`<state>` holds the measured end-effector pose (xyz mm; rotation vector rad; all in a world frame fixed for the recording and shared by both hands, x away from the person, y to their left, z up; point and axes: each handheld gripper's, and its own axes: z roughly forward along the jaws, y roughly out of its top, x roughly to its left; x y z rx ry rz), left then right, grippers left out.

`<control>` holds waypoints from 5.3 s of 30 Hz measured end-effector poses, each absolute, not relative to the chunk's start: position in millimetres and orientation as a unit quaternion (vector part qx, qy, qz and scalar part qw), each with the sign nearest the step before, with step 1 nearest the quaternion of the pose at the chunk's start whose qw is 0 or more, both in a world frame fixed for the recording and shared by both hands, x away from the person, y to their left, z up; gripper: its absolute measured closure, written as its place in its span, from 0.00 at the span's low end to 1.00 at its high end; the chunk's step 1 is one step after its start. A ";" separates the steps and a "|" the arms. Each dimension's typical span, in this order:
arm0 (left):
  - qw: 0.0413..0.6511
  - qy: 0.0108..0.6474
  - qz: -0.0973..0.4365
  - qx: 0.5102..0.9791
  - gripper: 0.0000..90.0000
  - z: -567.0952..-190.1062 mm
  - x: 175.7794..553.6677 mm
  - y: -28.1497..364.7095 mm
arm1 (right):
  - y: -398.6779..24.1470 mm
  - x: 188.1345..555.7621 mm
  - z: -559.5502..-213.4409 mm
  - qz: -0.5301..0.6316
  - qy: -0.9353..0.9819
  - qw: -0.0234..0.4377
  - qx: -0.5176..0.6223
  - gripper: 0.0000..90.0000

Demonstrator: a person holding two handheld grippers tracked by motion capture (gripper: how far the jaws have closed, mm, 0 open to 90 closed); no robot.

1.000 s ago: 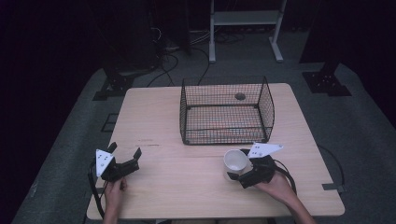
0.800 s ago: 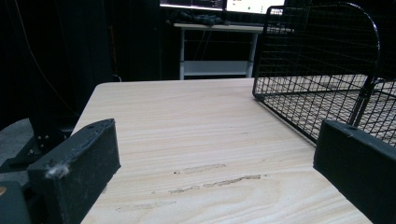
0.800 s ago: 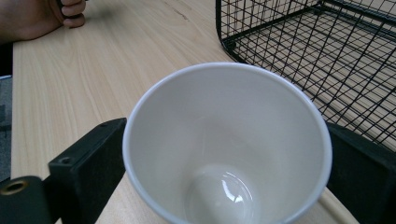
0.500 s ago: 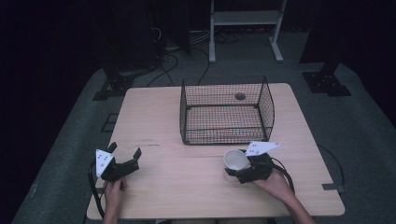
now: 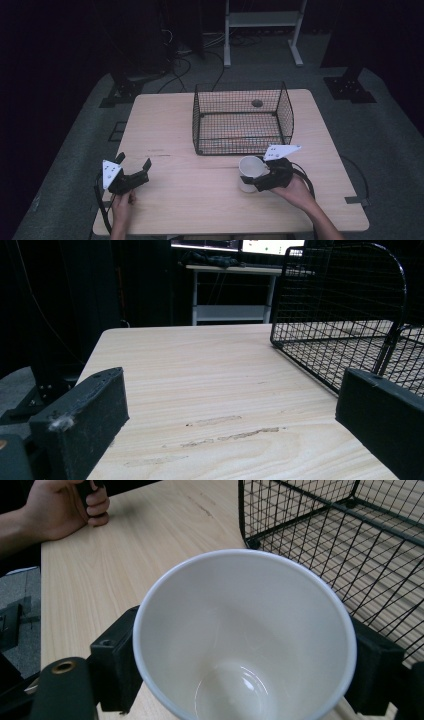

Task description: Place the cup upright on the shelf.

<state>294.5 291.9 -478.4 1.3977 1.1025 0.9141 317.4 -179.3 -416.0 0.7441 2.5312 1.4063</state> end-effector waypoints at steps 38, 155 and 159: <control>0.539 0.466 0.384 0.587 0.00 -478.3 294.6 291.9 | -170.9 354.7 -334.4 0.481 0.840 0.108 0.226 0.21; 0.542 0.469 0.382 0.584 0.00 -478.3 294.9 292.7 | -115.9 535.5 -373.6 0.438 0.854 0.023 0.281 0.21; 0.542 0.469 0.382 0.584 0.00 -478.3 294.9 292.7 | -114.8 537.0 -376.7 0.435 0.854 0.022 0.284 0.21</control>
